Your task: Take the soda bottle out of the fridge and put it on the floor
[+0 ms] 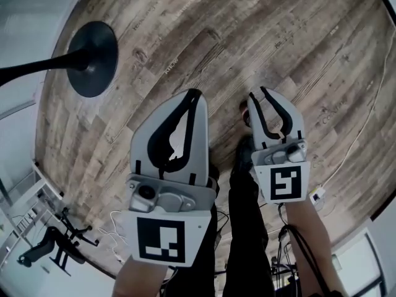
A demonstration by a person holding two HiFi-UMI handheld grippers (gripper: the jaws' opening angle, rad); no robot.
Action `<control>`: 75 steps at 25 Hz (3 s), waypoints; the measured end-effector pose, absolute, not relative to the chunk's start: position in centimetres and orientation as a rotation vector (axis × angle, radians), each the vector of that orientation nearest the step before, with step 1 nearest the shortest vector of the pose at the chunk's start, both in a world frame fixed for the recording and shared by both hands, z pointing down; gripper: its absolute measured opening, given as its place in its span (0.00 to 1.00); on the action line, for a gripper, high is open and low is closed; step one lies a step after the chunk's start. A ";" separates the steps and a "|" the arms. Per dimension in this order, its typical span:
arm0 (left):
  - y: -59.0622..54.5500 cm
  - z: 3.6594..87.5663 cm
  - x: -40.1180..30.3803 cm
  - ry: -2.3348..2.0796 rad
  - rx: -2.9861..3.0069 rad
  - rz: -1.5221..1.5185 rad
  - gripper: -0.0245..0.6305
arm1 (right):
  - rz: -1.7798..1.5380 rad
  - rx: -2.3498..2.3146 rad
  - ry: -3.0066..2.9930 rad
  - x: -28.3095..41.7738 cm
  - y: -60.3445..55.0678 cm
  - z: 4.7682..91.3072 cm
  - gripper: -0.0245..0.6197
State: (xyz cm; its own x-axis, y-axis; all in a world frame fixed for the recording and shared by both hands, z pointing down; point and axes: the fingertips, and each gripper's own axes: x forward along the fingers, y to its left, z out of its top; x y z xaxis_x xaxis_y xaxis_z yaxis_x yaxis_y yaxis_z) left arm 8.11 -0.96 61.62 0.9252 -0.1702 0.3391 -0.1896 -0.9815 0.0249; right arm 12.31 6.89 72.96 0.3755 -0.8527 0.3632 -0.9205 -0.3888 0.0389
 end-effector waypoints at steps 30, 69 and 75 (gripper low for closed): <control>-3.6 13.7 7.9 -0.495 3.260 -0.036 0.06 | -0.294 2.588 -1.519 16.6 3.7 18.1 0.06; -4.1 -7.3 -4.5 -0.752 3.312 -0.391 0.06 | -0.548 2.492 -1.631 4.6 3.0 -4.7 0.06; -3.9 -7.0 -5.1 -0.736 3.330 -0.361 0.06 | -0.548 2.510 -1.636 4.0 3.1 -4.7 0.06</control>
State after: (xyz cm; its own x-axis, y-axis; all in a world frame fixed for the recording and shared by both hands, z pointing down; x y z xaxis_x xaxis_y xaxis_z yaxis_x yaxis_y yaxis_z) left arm -5.14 -3.92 -6.96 0.8881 -0.3784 -0.2611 -0.4381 -0.8685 -0.2316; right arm 3.96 3.10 -4.74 0.3598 -0.9004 -0.2448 -0.8660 -0.4199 0.2715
